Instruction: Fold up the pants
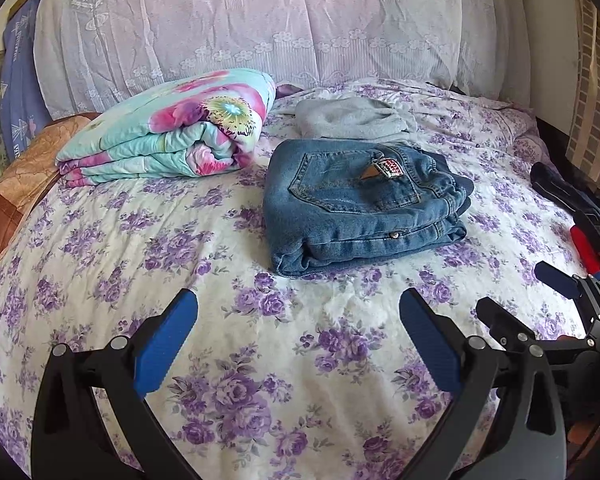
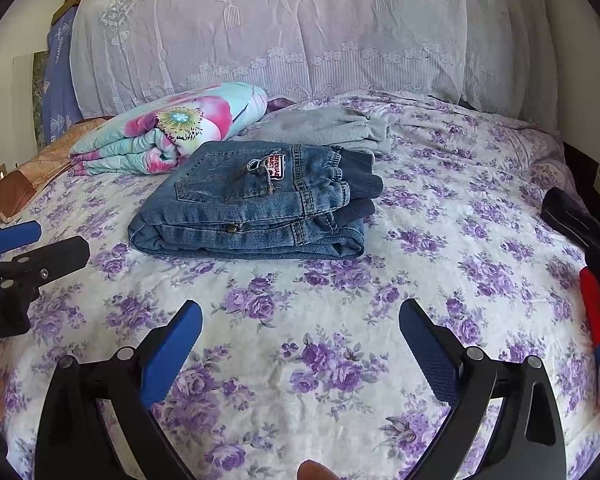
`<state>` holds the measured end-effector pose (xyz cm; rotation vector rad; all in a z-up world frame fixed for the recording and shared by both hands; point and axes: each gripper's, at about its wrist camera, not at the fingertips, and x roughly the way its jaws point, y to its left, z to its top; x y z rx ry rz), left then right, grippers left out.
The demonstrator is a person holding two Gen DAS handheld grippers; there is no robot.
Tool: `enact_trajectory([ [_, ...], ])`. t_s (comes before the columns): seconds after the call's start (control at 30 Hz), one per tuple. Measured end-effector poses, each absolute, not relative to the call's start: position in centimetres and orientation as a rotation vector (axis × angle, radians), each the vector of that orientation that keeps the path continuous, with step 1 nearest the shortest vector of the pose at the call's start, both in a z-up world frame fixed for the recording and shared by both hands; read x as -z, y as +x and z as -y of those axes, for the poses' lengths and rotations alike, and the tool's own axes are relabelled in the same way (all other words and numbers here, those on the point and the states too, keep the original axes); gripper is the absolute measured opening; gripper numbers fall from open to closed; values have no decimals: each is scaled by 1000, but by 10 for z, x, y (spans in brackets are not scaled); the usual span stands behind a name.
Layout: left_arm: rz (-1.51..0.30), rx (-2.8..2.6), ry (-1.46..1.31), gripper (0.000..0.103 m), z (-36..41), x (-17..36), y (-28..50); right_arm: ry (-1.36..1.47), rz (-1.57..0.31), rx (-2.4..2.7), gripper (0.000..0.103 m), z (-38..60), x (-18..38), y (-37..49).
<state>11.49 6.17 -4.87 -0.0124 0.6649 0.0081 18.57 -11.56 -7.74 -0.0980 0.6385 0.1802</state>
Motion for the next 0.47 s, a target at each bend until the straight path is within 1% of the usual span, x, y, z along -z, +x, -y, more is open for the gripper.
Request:
enact_trajectory([
  [0.47,-665,-9,1,99,-60,49,115,-98,-639,-179,99,115,78,186],
])
